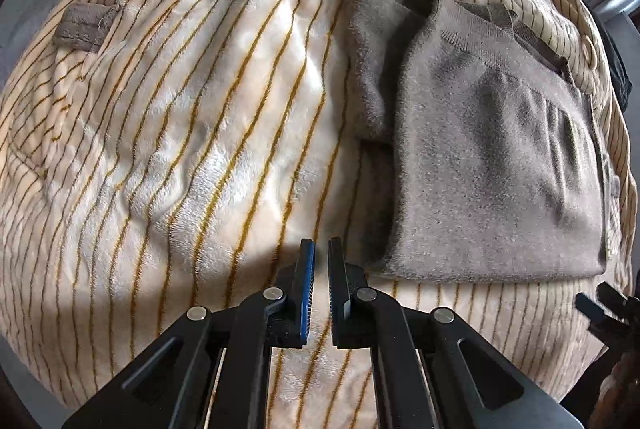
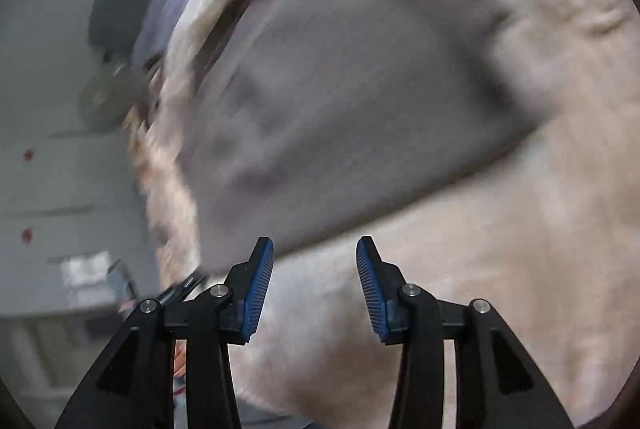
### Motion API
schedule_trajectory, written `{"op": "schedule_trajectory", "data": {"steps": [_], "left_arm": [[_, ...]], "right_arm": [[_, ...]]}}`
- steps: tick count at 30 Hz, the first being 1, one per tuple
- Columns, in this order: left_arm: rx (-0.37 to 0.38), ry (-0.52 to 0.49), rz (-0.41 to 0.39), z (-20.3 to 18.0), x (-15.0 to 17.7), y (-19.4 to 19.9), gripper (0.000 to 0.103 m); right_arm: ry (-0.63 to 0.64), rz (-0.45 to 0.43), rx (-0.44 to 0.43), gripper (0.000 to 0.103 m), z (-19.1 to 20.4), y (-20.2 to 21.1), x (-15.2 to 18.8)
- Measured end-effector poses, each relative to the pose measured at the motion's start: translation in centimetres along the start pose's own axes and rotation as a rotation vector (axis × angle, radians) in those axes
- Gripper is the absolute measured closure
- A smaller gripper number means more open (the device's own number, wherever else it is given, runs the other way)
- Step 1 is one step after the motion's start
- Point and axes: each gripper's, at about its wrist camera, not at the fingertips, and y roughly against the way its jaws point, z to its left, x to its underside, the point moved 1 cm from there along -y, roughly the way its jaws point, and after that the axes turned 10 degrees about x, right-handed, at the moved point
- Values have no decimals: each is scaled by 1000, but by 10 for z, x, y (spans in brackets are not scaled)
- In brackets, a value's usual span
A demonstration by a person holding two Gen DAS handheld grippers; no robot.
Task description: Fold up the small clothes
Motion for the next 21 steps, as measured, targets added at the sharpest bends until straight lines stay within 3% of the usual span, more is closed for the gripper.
{"op": "schedule_trajectory", "data": {"steps": [3,7,14,15,16,17,19,21], "left_arm": [[-6,-18,-1,4,6,-2,96],[13,-14,-11,16,9,-10,96],[23,-8,-56,29,3,-6,96],[27,-6,-64,31,2,-5,96],[31,-6,-74,32,0,-2,96],[33,-9,-85,35,-4,1,96],[33,-12,-105,39,-8,6,96],[33,-8,-111,42,-11,8,96]], "right_arm": [[37,89,-54,49,31,-42,11],[16,186,-188,48,65,-94,28],[-159,237,-340,43,97,-177,35],[-171,232,-357,49,100,-180,34],[-158,211,-375,64,107,-181,32],[-127,207,-379,95,115,-180,30],[-58,183,-333,95,127,-174,29],[30,186,-222,95,133,-175,28]]}}
